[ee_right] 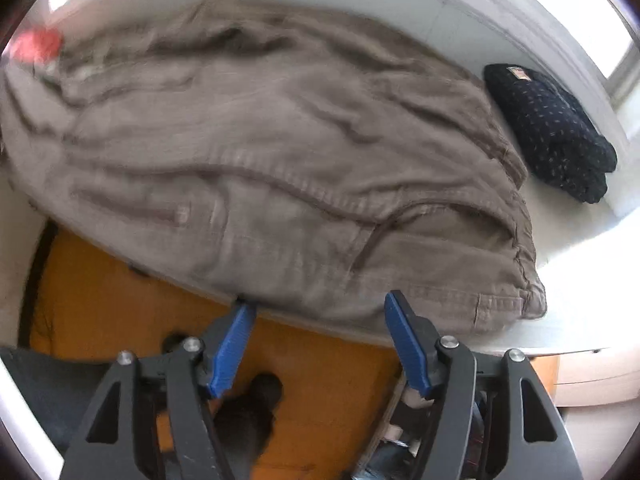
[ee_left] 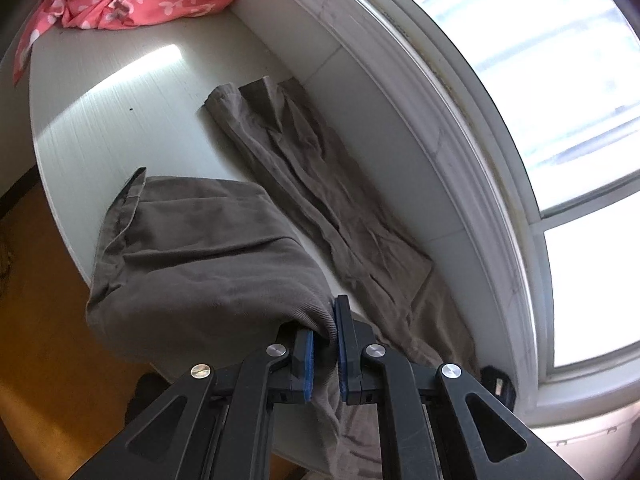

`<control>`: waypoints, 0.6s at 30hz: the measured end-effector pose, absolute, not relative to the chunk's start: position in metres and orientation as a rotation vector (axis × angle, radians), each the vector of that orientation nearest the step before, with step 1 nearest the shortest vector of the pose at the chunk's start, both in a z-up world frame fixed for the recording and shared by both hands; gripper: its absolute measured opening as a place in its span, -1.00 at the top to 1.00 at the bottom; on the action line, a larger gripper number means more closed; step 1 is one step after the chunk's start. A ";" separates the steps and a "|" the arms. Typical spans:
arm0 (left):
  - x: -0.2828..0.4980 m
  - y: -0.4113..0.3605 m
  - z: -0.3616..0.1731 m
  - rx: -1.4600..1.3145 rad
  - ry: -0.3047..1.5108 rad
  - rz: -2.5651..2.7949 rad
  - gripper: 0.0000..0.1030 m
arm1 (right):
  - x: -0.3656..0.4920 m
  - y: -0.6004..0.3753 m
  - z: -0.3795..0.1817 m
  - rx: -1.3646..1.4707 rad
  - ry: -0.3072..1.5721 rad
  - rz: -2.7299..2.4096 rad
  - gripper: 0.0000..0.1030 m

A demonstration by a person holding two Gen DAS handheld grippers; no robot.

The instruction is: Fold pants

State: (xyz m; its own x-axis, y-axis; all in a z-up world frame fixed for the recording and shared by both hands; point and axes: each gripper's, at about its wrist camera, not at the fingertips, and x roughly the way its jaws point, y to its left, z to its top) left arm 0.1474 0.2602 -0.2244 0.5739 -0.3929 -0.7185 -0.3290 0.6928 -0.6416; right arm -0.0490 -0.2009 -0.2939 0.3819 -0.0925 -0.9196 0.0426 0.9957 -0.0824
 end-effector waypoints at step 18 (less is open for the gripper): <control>0.131 0.282 -0.227 -0.807 0.987 0.005 0.83 | -0.016 -0.236 -0.276 0.347 1.116 -0.021 0.85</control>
State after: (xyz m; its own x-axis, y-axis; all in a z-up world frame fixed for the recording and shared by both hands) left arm 0.1306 0.2818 -0.2273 0.5756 -0.3434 -0.7421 -0.3507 0.7162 -0.6034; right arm -0.0155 -0.2360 -0.2762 0.4452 0.1559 -0.8817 0.1893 0.9461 0.2629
